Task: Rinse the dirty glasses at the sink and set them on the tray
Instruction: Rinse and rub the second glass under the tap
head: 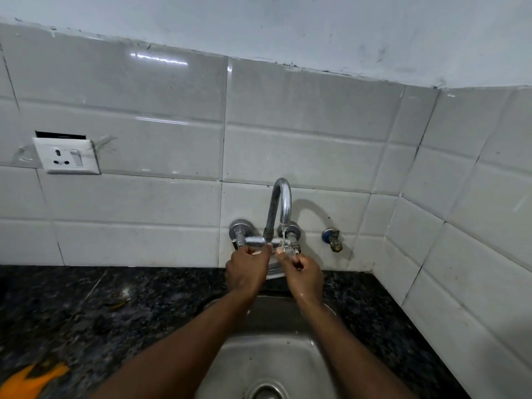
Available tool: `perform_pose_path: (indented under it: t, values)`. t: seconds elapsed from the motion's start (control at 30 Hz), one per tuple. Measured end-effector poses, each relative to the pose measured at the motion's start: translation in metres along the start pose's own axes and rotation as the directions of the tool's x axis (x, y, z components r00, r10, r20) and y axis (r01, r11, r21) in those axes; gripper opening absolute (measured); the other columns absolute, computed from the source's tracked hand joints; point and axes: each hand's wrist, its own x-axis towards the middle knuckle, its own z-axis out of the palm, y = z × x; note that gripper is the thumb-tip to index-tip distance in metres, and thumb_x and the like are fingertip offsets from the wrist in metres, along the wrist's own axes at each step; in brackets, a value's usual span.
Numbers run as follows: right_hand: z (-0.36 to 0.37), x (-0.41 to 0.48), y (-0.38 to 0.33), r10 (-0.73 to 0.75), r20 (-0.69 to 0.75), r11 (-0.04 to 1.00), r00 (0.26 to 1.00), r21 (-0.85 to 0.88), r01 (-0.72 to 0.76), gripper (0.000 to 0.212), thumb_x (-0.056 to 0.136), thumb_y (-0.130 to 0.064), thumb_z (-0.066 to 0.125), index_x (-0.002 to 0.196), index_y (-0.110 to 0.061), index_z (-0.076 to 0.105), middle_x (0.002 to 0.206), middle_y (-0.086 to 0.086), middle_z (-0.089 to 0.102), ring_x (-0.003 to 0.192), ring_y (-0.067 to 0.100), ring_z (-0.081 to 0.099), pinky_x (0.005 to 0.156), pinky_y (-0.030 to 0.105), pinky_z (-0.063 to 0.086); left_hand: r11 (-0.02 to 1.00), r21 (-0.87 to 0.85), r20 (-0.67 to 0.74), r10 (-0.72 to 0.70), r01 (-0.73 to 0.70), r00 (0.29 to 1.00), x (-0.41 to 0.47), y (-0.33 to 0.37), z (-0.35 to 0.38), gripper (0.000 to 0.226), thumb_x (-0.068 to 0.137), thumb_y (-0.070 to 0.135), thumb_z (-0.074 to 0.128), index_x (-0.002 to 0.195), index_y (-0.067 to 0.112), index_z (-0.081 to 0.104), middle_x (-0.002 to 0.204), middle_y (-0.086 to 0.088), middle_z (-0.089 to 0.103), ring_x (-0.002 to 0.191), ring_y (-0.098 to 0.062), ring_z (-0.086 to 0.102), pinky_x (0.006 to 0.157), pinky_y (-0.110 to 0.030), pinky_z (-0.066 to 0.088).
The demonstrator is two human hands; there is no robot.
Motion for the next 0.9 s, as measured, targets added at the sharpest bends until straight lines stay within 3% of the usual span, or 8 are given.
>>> perform_pose_path:
  t: [0.13,0.23,0.37,0.47,0.53,0.6,0.73,0.9]
  values:
    - [-0.017,0.004,0.0,0.098,0.532,0.841,0.841,0.408,-0.356,0.032,0.089,-0.01,0.055,0.119,-0.011,0.067,0.106,0.013,0.074,0.102,0.023,0.069,0.101,0.038,0.044,0.859,0.37,0.043,0.366,-0.355,0.93,0.013,0.015,-0.016,0.035,0.09,0.053,0.054,0.099,0.023,0.071,0.095,-0.002,0.073,0.08,-0.018,0.063,0.068,-0.028,0.046]
    - [-0.016,0.007,0.002,-0.005,0.743,0.765,0.669,0.434,-0.476,0.072,0.067,0.013,0.044,0.133,-0.011,0.056,0.127,0.011,0.066,0.121,0.022,0.06,0.08,0.023,0.054,0.758,0.394,0.099,0.527,-0.52,0.844,0.025,0.021,-0.023,0.032,0.091,0.047,0.052,0.091,0.022,0.071,0.088,-0.001,0.073,0.076,-0.018,0.065,0.069,-0.032,0.054]
    - [-0.007,0.019,-0.01,-0.142,0.712,0.988,0.688,0.14,0.06,0.071,0.073,0.023,0.051,0.125,-0.025,0.061,0.126,-0.005,0.066,0.119,0.01,0.061,0.093,0.042,0.054,0.93,0.35,0.077,0.093,-0.114,0.993,0.044,0.019,-0.03,0.045,0.096,0.043,0.042,0.104,0.008,0.07,0.105,-0.015,0.07,0.087,-0.028,0.063,0.074,-0.032,0.048]
    - [-0.004,0.028,-0.016,-0.226,0.796,0.83,0.561,-0.143,0.539,0.069,0.076,0.006,0.062,0.133,-0.032,0.053,0.133,-0.025,0.047,0.125,-0.011,0.039,0.122,0.037,0.014,0.952,-0.001,0.336,-0.289,0.307,0.896,0.04,0.008,-0.038,0.041,0.097,0.044,0.041,0.099,0.009,0.063,0.088,-0.011,0.068,0.068,-0.024,0.061,0.052,-0.025,0.045]
    - [-0.004,0.035,-0.015,-0.069,0.868,0.806,0.492,-0.242,0.54,0.07,0.076,0.009,0.06,0.139,-0.021,0.05,0.134,-0.019,0.045,0.131,-0.004,0.039,0.121,0.033,0.018,0.944,0.011,0.466,-0.296,0.329,0.834,0.04,-0.001,-0.041,0.038,0.096,0.044,0.045,0.095,0.01,0.061,0.077,-0.01,0.065,0.054,-0.019,0.055,0.041,-0.02,0.036]
    - [-0.004,0.039,-0.012,0.1,0.894,0.87,0.437,-0.291,0.397,0.069,0.071,0.007,0.063,0.136,-0.015,0.054,0.137,0.001,0.055,0.125,0.022,0.054,0.107,0.039,0.045,0.971,-0.045,0.448,-0.191,0.235,0.873,0.043,-0.011,-0.037,0.031,0.09,0.038,0.056,0.091,0.009,0.064,0.078,-0.011,0.067,0.054,-0.021,0.057,0.043,-0.022,0.037]
    - [0.003,0.039,-0.018,0.194,0.831,0.957,0.522,-0.277,0.085,0.057,0.067,0.014,0.063,0.113,-0.02,0.066,0.105,0.001,0.069,0.095,0.015,0.065,0.071,0.026,0.055,0.993,-0.117,0.226,0.022,0.005,0.974,0.044,-0.017,-0.025,0.025,0.09,0.026,0.059,0.072,0.012,0.068,0.07,-0.006,0.067,0.062,-0.023,0.06,0.049,-0.028,0.043]
    - [0.019,0.01,-0.019,-0.252,0.447,0.93,0.858,-0.135,0.343,0.038,0.075,0.009,0.065,0.098,-0.018,0.076,0.091,-0.008,0.075,0.079,-0.006,0.066,0.072,0.013,0.052,0.892,-0.301,0.16,-0.302,0.337,0.94,0.047,-0.019,-0.025,0.034,0.09,0.03,0.051,0.086,0.0,0.068,0.076,-0.016,0.072,0.051,-0.026,0.06,0.038,-0.023,0.036]
